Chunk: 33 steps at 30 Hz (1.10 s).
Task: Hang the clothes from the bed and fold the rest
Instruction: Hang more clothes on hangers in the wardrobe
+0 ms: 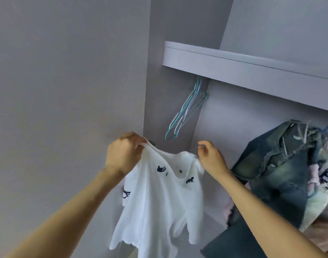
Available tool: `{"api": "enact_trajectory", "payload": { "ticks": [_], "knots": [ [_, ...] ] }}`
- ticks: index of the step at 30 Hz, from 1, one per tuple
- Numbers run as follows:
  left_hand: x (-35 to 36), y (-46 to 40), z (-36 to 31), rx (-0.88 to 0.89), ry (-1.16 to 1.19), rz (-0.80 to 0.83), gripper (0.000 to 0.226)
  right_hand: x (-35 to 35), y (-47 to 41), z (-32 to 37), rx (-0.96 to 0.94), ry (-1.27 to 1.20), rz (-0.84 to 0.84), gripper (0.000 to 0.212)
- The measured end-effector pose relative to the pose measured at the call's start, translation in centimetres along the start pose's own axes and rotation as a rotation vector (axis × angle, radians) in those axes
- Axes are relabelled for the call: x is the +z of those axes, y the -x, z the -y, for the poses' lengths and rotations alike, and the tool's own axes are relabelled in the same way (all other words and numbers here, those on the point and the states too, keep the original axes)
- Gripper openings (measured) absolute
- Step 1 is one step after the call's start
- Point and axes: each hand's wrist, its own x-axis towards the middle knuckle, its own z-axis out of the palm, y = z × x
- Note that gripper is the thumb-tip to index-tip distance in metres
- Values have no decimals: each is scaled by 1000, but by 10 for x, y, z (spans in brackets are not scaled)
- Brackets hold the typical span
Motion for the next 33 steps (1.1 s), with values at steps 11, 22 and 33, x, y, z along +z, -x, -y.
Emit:
{"api": "enact_trajectory", "payload": {
  "ticks": [11, 22, 33],
  "knots": [
    [-16, -19, -1, 132, -131, -117, 35, 71, -120, 39, 542, -795, 50, 28],
    [-1, -14, -3, -4, -109, -45, 28, 39, -91, 27, 339, -712, -122, 14],
    [30, 38, -17, -78, 215, 188, 22, 41, 110, -42, 187, -537, -99, 14]
  ]
}}
